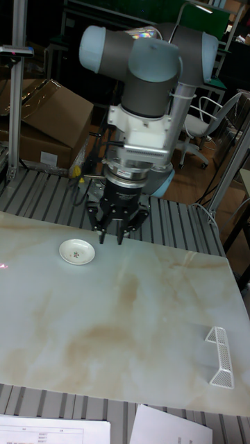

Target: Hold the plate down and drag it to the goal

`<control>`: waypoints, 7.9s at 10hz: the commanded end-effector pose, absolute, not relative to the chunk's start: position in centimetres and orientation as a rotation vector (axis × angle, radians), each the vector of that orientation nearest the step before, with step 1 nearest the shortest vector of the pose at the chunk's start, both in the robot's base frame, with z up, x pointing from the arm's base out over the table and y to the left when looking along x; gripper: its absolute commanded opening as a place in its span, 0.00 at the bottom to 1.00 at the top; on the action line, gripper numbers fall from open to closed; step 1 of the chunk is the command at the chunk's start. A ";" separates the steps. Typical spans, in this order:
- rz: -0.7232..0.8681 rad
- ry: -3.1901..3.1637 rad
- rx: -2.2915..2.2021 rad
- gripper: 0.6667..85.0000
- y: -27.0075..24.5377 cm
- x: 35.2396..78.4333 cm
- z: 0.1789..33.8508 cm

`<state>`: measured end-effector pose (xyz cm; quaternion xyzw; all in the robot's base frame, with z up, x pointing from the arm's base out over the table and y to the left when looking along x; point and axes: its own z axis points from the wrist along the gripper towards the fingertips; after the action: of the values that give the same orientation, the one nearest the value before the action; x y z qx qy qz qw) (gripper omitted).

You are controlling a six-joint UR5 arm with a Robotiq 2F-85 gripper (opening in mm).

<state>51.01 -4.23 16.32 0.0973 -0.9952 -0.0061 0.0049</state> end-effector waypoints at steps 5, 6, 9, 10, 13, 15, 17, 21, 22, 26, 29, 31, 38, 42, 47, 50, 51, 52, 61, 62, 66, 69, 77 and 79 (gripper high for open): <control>-0.080 -3.110 0.171 0.44 -7.1 47.9 14.4; -0.087 -3.107 0.164 0.43 -8.4 47.3 13.5; -0.146 -3.136 0.211 0.43 -11.2 46.1 11.8; -0.140 -3.102 0.160 0.43 -11.3 45.2 11.8; -0.133 -3.086 0.151 0.39 -11.8 45.2 10.6; -0.161 -3.131 0.180 0.34 -12.4 47.1 7.0; -0.193 -3.091 0.200 0.49 -12.3 46.0 6.3; -0.245 -3.119 0.142 0.65 -11.5 46.5 4.5; -0.245 -3.127 0.151 0.65 -12.0 45.8 4.0; -0.221 -3.127 0.110 0.68 -12.9 44.2 4.5; -0.199 -3.123 0.055 0.63 -13.7 43.3 3.5; -0.219 -3.146 0.046 0.62 -13.7 42.4 1.9; -0.242 -3.134 -0.011 0.01 -11.4 42.6 1.2; -0.259 -3.126 0.045 0.01 -12.0 42.5 2.4; -0.144 -3.188 0.072 0.01 -7.3 46.4 2.7; -0.182 -3.151 0.160 0.01 -10.4 45.9 4.5; -0.206 -3.139 0.165 0.01 -10.8 45.7 4.7; -0.223 -3.132 0.192 0.01 -11.8 45.7 4.9; -0.312 -3.115 0.226 0.01 -12.1 46.1 5.2; -0.305 -3.110 0.198 0.01 -12.1 46.0 5.1; -0.317 -3.147 0.229 0.72 -10.0 47.6 4.6; -0.312 -3.149 0.187 0.62 -9.4 47.7 3.4; -0.310 -3.149 0.124 0.51 -8.6 47.1 2.3; -0.284 -3.140 0.145 0.50 -9.3 47.0 2.9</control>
<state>46.87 -8.94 2.32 0.0456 -0.9947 -0.0919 -0.0085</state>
